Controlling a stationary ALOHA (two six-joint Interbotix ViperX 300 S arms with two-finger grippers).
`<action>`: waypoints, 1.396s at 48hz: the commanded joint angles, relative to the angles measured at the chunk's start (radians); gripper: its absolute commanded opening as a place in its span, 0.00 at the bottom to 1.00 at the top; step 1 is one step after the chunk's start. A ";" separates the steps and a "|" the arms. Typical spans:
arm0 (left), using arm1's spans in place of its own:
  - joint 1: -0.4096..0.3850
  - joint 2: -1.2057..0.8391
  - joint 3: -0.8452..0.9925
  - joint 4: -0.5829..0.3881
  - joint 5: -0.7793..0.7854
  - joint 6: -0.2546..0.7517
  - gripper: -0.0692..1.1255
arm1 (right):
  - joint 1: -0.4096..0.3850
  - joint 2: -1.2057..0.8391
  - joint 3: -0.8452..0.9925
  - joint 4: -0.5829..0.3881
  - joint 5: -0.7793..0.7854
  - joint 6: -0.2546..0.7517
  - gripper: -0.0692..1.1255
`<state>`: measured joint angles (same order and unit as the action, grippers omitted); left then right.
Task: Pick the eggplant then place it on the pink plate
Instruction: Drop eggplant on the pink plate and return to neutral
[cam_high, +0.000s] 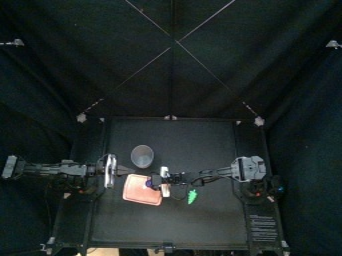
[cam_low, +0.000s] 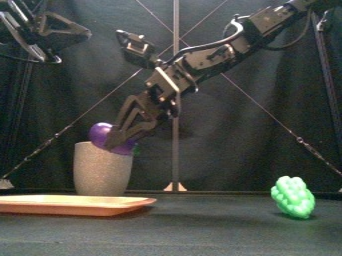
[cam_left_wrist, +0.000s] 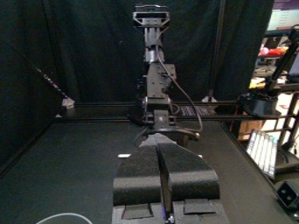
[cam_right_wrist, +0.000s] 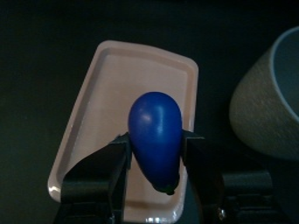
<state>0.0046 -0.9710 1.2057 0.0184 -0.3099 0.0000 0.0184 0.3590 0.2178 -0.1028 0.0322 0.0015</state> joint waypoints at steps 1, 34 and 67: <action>0.000 0.003 -0.014 0.002 -0.006 0.000 0.04 | 0.005 0.015 -0.083 -0.003 -0.011 -0.005 0.71; 0.000 0.003 -0.012 0.003 -0.005 0.000 0.04 | -0.069 -0.334 0.181 0.009 -0.098 0.002 0.86; 0.002 -0.003 -0.009 0.005 0.009 0.002 0.04 | -0.083 -1.051 0.753 0.066 -0.370 0.000 0.86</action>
<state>0.0046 -0.9771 1.2088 0.0199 -0.2961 0.0000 -0.0583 -0.6059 0.9403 -0.0383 -0.3283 0.0015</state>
